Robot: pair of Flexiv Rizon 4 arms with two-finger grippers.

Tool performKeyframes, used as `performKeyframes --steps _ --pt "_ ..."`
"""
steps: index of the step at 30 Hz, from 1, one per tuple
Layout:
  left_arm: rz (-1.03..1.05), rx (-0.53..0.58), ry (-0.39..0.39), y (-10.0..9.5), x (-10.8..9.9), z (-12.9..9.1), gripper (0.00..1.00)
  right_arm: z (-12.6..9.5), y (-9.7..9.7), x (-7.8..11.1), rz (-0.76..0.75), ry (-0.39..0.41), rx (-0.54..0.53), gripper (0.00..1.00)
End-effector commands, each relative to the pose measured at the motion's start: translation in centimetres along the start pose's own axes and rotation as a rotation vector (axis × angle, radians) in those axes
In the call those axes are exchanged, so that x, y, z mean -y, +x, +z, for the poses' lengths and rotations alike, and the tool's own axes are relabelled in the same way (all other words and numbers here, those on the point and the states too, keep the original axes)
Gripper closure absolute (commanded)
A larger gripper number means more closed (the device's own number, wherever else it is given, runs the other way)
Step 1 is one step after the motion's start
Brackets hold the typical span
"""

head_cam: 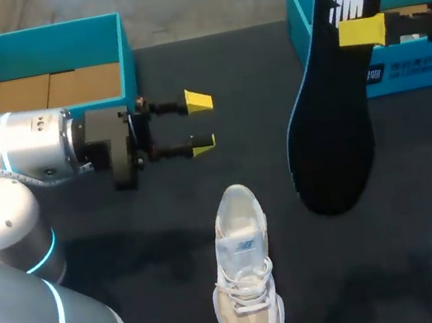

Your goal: Take the shoe out of the shoebox, open the shoe tongue, remove and reinsert the insole, then place the shoe into the shoebox

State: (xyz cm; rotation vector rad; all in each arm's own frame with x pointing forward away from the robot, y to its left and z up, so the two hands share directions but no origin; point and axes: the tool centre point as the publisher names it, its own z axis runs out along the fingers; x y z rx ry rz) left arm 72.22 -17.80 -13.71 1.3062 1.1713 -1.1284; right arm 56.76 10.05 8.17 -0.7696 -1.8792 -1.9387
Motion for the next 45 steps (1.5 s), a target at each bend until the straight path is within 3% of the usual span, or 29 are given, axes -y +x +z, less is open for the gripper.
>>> performKeyframes --steps 1,17,21,24,27,41,45 --pt "-0.004 0.03 0.0 -0.4 0.1 -0.1 0.0 0.3 0.0 -0.2 0.001 0.003 0.0 1.0" --pt "-0.039 0.055 -0.01 -1.1 -0.1 -0.2 0.0 0.3 0.0 -0.2 0.001 0.003 0.0 1.0" --pt "-0.039 0.055 -0.01 -1.1 -0.1 -0.2 0.0 1.3 -3.1 -3.4 0.044 0.068 -0.08 1.0" --pt "-0.039 0.055 -0.01 -1.1 -0.1 -0.2 0.0 1.9 -5.5 -4.9 0.105 0.147 -0.11 1.0" --pt "-0.039 0.055 -0.01 -1.1 -0.1 -0.2 0.0 2.2 -7.6 -6.4 0.138 0.175 -0.139 1.0" --pt "-0.039 0.055 -0.01 -1.1 -0.1 -0.2 0.0 4.4 -14.8 -9.7 0.306 0.183 -0.164 1.0" --pt "-0.039 0.055 -0.01 -1.1 -0.1 -0.2 0.0 4.4 -14.8 -9.7 0.306 0.183 -0.164 1.0"
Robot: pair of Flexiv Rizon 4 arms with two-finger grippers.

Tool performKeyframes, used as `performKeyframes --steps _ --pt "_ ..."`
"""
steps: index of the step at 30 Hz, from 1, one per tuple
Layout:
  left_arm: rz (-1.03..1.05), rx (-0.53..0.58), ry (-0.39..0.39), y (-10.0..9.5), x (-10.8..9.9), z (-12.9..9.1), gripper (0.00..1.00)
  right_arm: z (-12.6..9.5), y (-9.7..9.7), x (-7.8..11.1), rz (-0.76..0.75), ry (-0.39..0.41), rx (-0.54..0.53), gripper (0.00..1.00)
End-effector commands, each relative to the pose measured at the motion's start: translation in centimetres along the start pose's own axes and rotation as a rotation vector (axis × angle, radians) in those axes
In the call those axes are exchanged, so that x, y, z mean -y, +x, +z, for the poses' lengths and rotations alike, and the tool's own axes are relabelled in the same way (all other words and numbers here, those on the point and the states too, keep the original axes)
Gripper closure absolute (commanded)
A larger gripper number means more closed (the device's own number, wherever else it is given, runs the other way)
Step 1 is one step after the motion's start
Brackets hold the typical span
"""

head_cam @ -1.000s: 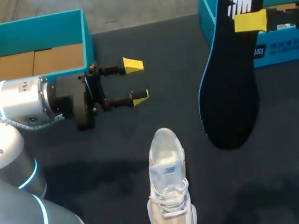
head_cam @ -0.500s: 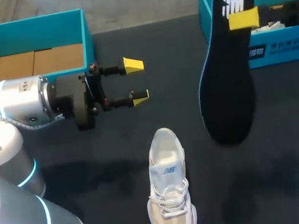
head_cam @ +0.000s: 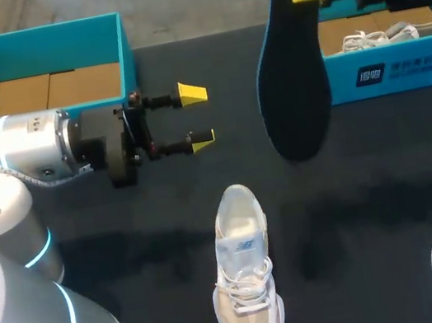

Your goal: Take the shoe out of the shoebox, open the shoe tongue, remove and reinsert the insole, then place the shoe into the shoebox

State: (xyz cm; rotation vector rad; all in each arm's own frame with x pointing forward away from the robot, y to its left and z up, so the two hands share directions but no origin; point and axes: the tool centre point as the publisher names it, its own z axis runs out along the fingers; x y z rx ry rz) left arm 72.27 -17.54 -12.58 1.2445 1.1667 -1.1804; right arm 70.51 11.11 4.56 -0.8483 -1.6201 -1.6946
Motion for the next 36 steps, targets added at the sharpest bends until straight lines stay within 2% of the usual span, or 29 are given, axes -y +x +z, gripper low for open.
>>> performKeyframes --steps 1,17,23,30,36 --pt "0.002 0.002 -0.002 0.1 0.0 0.1 0.0 0.9 -0.4 -5.1 0.0 0.133 -0.018 1.0" --pt "0.002 0.002 -0.002 0.1 0.0 0.1 0.0 0.9 -0.4 -5.1 0.0 0.133 -0.018 1.0" --pt "0.002 0.002 -0.002 0.1 0.0 0.1 0.0 2.0 -4.2 -5.0 0.165 0.115 0.076 1.0" --pt "0.002 0.002 -0.002 0.1 0.0 0.1 0.0 2.5 -8.2 -2.9 0.252 0.017 0.045 1.0" --pt "0.002 0.002 -0.002 0.1 0.0 0.1 0.0 2.8 -10.2 -1.9 0.38 0.042 0.041 1.0"
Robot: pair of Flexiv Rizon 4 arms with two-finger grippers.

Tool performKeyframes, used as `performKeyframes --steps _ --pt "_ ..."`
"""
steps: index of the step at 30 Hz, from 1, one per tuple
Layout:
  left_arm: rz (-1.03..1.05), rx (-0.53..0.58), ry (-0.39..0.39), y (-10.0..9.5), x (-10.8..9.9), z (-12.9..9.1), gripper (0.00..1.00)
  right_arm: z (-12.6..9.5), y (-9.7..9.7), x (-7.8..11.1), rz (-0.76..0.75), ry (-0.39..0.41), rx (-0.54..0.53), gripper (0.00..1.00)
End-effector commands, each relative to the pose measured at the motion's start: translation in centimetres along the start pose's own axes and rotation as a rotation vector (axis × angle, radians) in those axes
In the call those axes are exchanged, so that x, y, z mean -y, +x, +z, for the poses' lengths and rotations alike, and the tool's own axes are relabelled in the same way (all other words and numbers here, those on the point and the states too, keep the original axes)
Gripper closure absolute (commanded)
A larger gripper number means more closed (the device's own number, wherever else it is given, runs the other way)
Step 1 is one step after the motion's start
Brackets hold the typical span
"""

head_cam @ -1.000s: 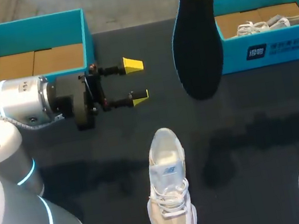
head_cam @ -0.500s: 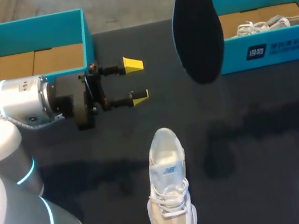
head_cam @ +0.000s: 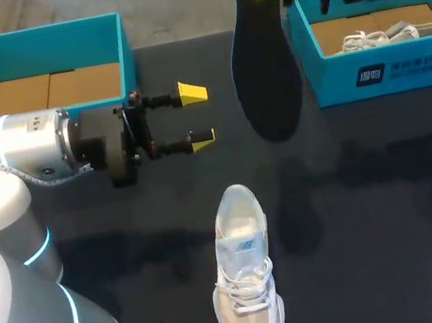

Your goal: Take the shoe out of the shoebox, open the shoe tongue, remove and reinsert the insole, then place the shoe into the shoebox

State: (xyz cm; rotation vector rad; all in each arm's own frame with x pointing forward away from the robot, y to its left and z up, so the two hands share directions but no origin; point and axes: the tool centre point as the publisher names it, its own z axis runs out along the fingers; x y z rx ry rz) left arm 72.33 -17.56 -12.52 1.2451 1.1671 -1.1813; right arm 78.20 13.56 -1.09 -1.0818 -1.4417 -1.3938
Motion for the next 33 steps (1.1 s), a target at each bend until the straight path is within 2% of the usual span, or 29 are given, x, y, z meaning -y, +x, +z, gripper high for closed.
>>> performKeyframes --steps 1,2,15,21,25,33 --pt "0.003 0.002 -0.003 0.1 0.1 0.1 0.0 0.6 -1.6 0.6 0.071 -0.003 0.012 1.0" --pt "0.003 0.002 -0.003 0.1 0.1 0.1 0.0 0.8 -1.9 0.8 0.127 0.005 0.054 1.0" --pt "0.003 0.002 -0.003 0.1 0.1 0.1 0.0 0.8 -1.9 0.8 0.127 0.005 0.054 1.0" --pt "0.003 0.002 -0.003 0.1 0.1 0.1 0.0 1.0 -4.6 -0.7 0.247 0.039 0.024 1.0" --pt "0.003 0.002 -0.003 0.1 0.1 0.1 0.0 1.1 -6.4 -1.1 0.3 0.046 0.052 1.0" --pt "0.003 0.002 -0.003 0.1 0.1 0.1 0.0 1.2 -8.4 -1.1 0.335 0.046 0.025 1.0"
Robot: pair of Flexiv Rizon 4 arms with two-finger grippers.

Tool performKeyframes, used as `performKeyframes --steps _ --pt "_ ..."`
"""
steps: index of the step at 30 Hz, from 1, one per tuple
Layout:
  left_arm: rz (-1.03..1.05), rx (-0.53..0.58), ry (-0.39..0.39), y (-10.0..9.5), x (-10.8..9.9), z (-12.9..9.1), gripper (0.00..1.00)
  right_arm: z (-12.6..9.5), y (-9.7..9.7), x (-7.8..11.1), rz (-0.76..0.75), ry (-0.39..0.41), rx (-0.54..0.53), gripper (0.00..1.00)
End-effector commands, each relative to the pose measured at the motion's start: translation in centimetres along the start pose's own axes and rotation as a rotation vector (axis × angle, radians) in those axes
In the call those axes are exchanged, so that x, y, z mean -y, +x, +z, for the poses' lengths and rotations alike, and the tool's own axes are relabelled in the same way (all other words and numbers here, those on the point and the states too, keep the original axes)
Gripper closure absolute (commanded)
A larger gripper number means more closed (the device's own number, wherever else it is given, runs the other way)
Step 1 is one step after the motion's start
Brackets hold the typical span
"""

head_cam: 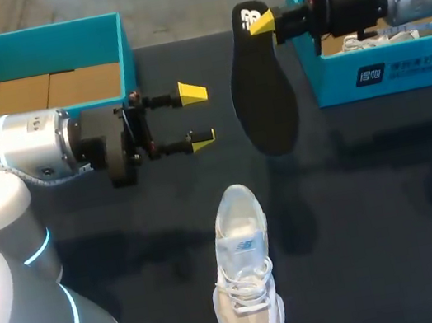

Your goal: Take the shoe out of the shoebox, open the shoe tongue, remove and reinsert the insole, then place the shoe into the shoebox

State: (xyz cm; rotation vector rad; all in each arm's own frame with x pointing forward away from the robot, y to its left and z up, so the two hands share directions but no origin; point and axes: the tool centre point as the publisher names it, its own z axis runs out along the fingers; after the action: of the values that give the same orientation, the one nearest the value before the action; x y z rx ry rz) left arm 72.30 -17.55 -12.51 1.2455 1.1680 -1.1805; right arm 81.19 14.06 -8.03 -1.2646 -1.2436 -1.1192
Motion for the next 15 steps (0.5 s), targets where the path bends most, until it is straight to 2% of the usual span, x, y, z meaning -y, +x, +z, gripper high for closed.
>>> performKeyframes --steps 1,7,12,15 --pt "0.003 0.003 -0.003 0.1 0.0 0.1 0.0 0.6 -0.9 -0.6 0.017 0.019 -0.013 1.0" --pt "0.003 0.003 -0.003 0.1 0.0 0.1 0.0 1.2 -2.2 -0.9 0.1 0.036 -0.006 1.0" --pt "0.003 0.003 -0.003 0.1 0.0 0.1 0.0 1.2 -2.2 -0.9 0.1 0.036 -0.006 1.0" --pt "0.028 -0.013 -0.006 0.5 -0.5 0.9 0.0 1.2 -2.2 -0.9 0.1 0.036 -0.006 1.0"
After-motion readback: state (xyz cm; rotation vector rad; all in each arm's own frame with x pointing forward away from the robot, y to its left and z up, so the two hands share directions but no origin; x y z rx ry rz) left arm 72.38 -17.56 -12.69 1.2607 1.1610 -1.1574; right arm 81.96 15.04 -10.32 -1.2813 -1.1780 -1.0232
